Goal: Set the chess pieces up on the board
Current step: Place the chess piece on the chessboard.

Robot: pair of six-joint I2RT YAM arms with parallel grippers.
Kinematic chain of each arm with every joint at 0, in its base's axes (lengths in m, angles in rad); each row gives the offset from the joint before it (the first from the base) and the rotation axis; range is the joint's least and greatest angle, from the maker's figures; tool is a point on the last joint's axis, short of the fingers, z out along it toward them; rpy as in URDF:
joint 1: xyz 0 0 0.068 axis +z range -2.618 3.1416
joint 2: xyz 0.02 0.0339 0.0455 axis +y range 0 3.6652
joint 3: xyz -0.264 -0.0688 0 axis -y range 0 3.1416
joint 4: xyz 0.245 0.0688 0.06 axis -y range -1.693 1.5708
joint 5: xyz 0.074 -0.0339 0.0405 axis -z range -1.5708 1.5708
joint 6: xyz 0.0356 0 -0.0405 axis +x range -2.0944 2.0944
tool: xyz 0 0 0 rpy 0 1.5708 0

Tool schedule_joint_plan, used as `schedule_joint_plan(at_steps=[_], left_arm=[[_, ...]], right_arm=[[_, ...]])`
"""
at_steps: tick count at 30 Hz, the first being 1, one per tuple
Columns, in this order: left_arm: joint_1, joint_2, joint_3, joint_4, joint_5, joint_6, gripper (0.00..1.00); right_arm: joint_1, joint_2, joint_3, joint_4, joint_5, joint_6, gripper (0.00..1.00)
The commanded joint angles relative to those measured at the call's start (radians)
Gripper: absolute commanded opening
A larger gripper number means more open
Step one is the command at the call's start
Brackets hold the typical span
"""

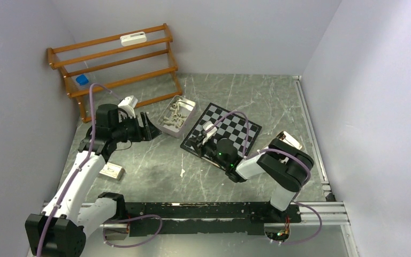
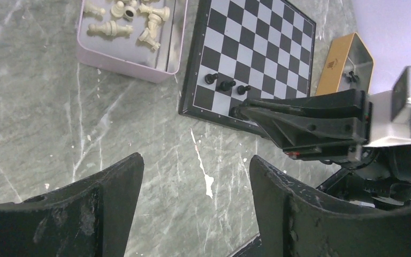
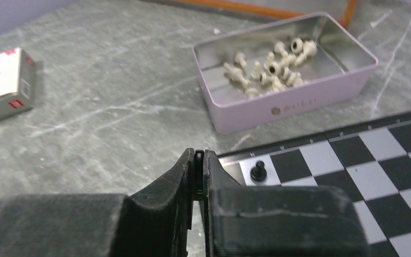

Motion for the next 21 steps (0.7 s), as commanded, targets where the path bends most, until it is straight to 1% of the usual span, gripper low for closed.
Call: schedule_joint_plan(at_steps=[1, 4, 6, 9, 13, 18, 21], left_arm=[[0.004, 0.014, 0.023, 0.031, 0.05, -0.029, 0.76], [0.004, 0.008, 0.0, 0.051, 0.047, -0.054, 0.75], [0.004, 0.023, 0.009, 0.02, 0.011, -0.05, 0.75], [0.004, 0.06, 0.018, -0.011, -0.032, -0.065, 0.75], [0.004, 0.099, -0.002, 0.024, 0.041, -0.102, 0.71], [0.004, 0.123, 0.003, 0.006, 0.063, -0.081, 0.7], [0.004, 0.109, -0.007, 0.007, 0.063, -0.073, 0.69]], right_arm=[[0.014, -0.034, 0.018, 0.035, -0.061, -0.022, 0.08], [0.05, -0.007, 0.061, -0.053, -0.071, -0.057, 0.07], [0.09, -0.013, 0.055, -0.045, -0.027, -0.069, 0.07], [0.124, -0.011, 0.048, -0.007, -0.009, -0.07, 0.06], [0.151, 0.008, 0.07, 0.0, -0.005, -0.07, 0.06], [0.158, 0.017, 0.056, 0.021, 0.145, -0.152, 0.06], [0.13, 0.03, 0.068, -0.011, 0.184, -0.167, 0.06]])
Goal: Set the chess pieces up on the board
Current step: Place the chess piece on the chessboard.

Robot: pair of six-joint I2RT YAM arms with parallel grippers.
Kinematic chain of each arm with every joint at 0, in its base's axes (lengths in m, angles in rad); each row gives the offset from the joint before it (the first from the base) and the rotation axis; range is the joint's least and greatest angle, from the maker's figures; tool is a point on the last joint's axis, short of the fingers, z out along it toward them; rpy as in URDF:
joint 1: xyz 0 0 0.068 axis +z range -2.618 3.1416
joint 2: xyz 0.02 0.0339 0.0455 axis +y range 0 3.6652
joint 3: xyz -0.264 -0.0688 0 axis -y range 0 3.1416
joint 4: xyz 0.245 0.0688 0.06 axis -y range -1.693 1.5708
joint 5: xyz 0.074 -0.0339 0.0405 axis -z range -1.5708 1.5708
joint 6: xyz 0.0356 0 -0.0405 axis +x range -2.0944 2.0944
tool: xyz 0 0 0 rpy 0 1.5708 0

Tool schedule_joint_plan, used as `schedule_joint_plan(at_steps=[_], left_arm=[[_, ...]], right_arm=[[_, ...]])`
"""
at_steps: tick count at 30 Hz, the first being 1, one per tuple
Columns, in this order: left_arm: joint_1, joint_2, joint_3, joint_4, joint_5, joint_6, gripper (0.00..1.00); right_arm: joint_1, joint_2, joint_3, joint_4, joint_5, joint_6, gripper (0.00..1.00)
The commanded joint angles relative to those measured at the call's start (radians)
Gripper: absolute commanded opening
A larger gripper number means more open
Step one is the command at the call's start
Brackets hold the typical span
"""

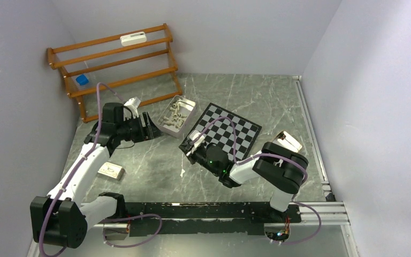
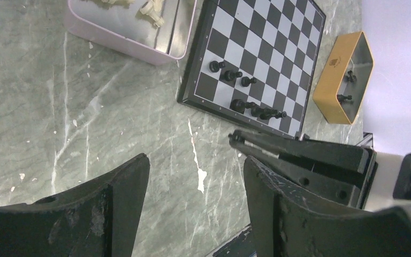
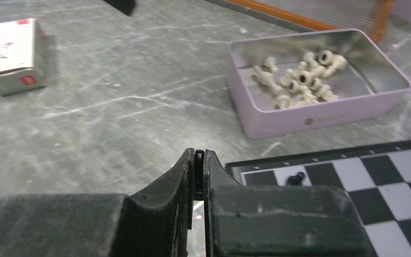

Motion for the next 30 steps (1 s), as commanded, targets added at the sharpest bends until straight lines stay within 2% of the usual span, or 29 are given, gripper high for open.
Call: schedule_joint_plan(at_steps=[1, 10, 23, 30], left_arm=[[0.004, -0.021, -0.011, 0.004, 0.041, 0.006, 0.69], [0.004, -0.037, -0.02, -0.005, 0.034, 0.034, 0.69], [0.004, -0.073, -0.002, -0.031, 0.009, 0.055, 0.69], [0.004, -0.074, 0.003, -0.027, 0.012, 0.053, 0.69]], right_arm=[[-0.03, 0.026, 0.012, 0.03, 0.119, -0.061, 0.06], [-0.05, 0.08, 0.029, 0.019, 0.156, -0.057, 0.08], [-0.053, 0.156, 0.036, 0.099, 0.222, -0.108, 0.09], [-0.055, 0.177, 0.035, 0.11, 0.24, -0.118, 0.12]])
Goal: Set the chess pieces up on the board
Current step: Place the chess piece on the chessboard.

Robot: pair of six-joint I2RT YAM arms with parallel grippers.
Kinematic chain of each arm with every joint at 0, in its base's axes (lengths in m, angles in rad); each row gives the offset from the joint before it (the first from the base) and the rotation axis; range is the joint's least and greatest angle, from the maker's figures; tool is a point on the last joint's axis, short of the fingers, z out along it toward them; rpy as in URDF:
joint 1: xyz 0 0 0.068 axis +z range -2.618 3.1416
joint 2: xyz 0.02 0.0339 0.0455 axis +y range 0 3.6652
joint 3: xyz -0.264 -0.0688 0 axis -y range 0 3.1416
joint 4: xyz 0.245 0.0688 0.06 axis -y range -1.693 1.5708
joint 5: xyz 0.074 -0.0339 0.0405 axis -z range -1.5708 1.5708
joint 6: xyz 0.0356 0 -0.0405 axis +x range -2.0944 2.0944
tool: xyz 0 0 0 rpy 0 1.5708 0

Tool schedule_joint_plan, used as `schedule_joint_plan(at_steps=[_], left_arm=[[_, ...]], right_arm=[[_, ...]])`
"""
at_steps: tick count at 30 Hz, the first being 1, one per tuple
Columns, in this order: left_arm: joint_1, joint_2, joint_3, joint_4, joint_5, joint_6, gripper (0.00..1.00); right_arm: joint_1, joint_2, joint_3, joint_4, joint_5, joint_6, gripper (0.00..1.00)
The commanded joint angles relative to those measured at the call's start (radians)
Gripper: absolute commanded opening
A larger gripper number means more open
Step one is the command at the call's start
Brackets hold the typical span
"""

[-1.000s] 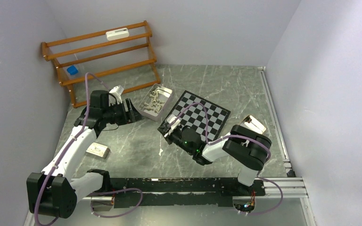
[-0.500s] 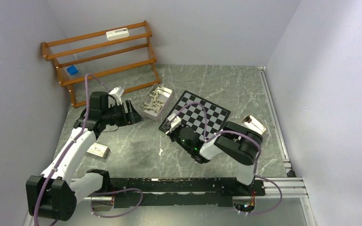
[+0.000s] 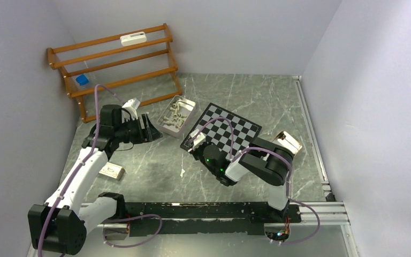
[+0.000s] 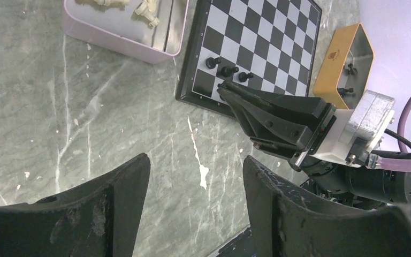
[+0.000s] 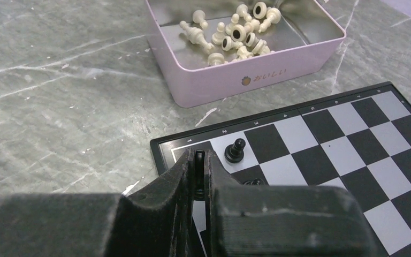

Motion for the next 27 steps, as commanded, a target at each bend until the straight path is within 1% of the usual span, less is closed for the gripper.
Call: schedule_joint_plan(at_steps=[1, 9, 13, 20, 27], left_arm=[[0.004, -0.016, 0.02, -0.015, 0.002, 0.015, 0.69], [0.004, -0.022, 0.039, -0.025, -0.005, 0.018, 0.69], [0.004, -0.023, 0.048, -0.03, -0.004, 0.02, 0.68], [0.004, -0.023, 0.07, -0.047, -0.004, 0.026, 0.69], [0.004, -0.022, 0.079, -0.041, 0.001, 0.02, 0.69]], right_arm=[[-0.004, 0.026, 0.006, 0.07, 0.04, -0.026, 0.12], [-0.004, 0.047, 0.006, 0.084, 0.046, -0.047, 0.13], [-0.005, 0.052, 0.007, 0.088, 0.052, -0.061, 0.14], [-0.003, 0.039, 0.006, 0.055, 0.044, -0.051, 0.15], [-0.003, 0.034, 0.01, 0.037, 0.045, -0.046, 0.22]])
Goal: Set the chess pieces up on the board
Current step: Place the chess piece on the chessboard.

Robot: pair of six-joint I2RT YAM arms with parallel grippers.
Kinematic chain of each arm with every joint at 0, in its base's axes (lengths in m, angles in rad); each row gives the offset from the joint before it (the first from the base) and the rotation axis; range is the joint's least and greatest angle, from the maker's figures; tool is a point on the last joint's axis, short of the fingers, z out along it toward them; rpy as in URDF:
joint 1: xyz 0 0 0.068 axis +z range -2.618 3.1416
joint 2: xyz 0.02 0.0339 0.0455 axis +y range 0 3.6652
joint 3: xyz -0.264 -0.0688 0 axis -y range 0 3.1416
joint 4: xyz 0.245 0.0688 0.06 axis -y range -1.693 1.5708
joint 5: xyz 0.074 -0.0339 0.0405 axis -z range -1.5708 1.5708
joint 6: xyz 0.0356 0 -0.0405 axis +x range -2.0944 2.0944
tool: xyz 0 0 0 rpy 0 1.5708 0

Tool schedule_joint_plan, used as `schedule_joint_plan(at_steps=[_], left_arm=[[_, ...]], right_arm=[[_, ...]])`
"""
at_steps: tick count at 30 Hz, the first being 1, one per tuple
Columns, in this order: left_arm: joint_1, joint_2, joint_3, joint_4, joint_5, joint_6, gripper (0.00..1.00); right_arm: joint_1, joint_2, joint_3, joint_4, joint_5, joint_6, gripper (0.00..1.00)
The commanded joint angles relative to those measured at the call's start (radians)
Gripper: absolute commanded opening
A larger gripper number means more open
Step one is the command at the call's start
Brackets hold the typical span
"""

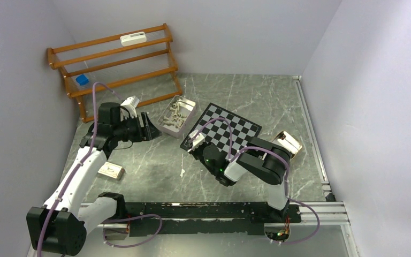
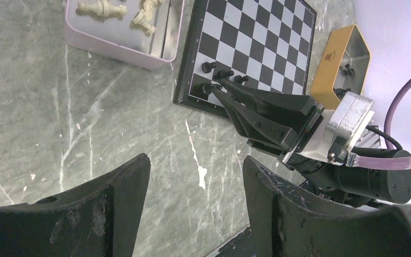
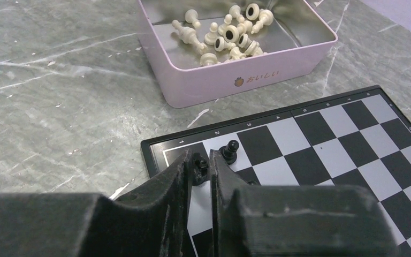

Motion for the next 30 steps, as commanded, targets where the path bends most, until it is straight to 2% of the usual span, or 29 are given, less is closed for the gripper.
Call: schedule_joint_plan(at_steps=[1, 6, 20, 22, 27, 30], left_arm=[[0.004, -0.014, 0.038, -0.006, 0.001, 0.005, 0.69], [0.004, -0.023, 0.031, -0.004, -0.004, -0.002, 0.7], [0.004, -0.01, 0.015, 0.016, 0.008, 0.008, 0.69], [0.004, 0.004, 0.018, 0.01, 0.004, 0.019, 0.69], [-0.03, 0.037, 0.038, 0.019, -0.046, 0.031, 0.67], [-0.09, 0.083, 0.056, 0.052, -0.082, -0.001, 0.63]], right_arm=[[-0.003, -0.007, 0.005, -0.001, 0.021, -0.001, 0.24], [-0.004, -0.048, -0.009, -0.009, 0.016, 0.008, 0.29], [-0.003, -0.206, -0.032, -0.099, 0.004, 0.072, 0.31], [-0.004, -0.276, -0.022, -0.173, 0.001, 0.116, 0.31], [-0.018, -0.46, 0.065, -0.57, 0.026, 0.303, 0.32], [-0.046, -0.564, 0.098, -0.748, 0.006, 0.39, 0.37]])
